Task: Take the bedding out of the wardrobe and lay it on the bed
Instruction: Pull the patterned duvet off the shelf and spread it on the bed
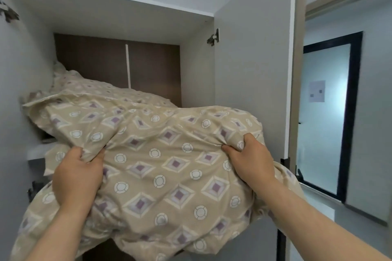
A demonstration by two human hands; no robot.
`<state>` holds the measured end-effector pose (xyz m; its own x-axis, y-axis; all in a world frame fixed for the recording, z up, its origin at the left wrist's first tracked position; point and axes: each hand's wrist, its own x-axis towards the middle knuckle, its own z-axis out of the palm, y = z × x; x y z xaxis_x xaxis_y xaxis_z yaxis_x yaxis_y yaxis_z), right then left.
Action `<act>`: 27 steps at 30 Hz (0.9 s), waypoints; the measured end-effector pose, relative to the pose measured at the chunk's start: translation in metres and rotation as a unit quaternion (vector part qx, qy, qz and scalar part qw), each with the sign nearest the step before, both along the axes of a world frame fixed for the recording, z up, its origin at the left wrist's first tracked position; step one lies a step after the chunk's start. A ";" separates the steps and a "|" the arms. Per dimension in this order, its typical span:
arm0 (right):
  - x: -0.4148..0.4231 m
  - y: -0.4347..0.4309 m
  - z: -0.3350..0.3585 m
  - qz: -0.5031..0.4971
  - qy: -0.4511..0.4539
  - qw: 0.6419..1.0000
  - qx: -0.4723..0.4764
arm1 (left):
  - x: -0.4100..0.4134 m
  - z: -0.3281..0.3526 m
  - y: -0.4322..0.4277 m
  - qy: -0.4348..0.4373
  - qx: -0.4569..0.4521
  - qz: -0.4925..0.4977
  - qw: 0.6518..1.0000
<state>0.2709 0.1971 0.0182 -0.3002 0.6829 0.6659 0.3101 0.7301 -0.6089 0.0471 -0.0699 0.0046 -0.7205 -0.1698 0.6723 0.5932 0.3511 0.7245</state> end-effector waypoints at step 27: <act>0.691 -0.164 -0.127 -0.549 -0.018 0.824 -0.137 | 0.582 -0.101 0.201 0.005 -0.187 -0.548 0.815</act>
